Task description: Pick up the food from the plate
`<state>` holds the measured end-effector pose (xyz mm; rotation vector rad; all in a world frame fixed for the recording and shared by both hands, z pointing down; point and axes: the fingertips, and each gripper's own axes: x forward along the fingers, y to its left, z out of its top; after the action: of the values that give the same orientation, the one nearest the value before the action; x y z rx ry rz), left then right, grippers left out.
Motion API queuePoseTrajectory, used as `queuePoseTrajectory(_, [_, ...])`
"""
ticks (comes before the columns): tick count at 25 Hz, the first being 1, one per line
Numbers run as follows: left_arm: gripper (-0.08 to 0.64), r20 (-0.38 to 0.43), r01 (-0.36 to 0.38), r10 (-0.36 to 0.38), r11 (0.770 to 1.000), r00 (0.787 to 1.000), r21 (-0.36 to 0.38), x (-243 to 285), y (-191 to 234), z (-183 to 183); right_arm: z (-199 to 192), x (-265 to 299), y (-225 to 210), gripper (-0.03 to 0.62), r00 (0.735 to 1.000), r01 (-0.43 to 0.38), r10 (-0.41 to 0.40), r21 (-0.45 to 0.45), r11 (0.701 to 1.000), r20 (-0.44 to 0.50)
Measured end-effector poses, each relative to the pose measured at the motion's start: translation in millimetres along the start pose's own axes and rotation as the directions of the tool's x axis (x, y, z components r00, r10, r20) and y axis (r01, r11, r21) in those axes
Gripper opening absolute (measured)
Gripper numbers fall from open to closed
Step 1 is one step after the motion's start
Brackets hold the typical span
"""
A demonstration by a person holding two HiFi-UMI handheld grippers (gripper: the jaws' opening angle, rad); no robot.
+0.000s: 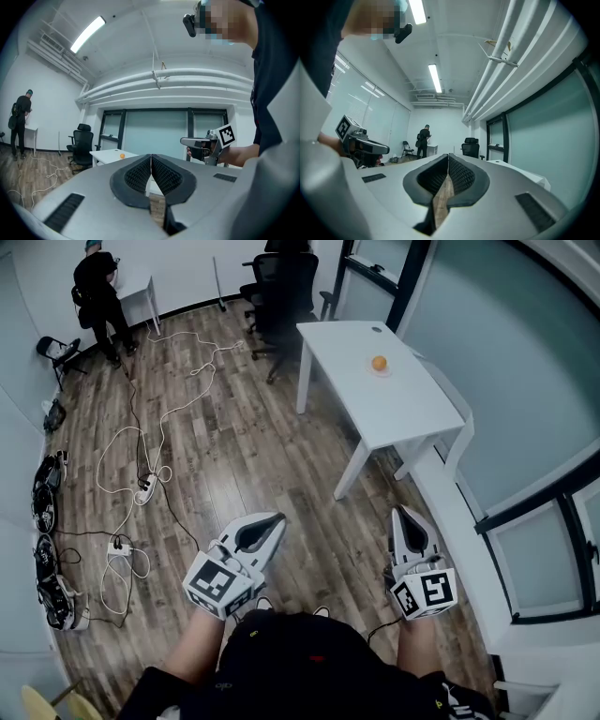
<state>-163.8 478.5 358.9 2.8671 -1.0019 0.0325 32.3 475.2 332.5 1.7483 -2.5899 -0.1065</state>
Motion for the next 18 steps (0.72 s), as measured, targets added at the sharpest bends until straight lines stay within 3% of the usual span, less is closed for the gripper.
queuePoseTrajectory(11, [0.023,-0.012,-0.016,0.016,0.999,1.000,-0.031,-58.2,66.9,-10.7,5.4,54.1,83.2,0.025,0.999,-0.048,0.048,0.017,0.999,0.007])
queuePoseTrajectory(18, [0.023,-0.012,-0.011,0.010,0.998,1.000,-0.054,-70.5,93.2,-18.9,1.1,73.2,98.9,0.025,0.999,-0.031,0.031,-0.002,1.000,-0.012])
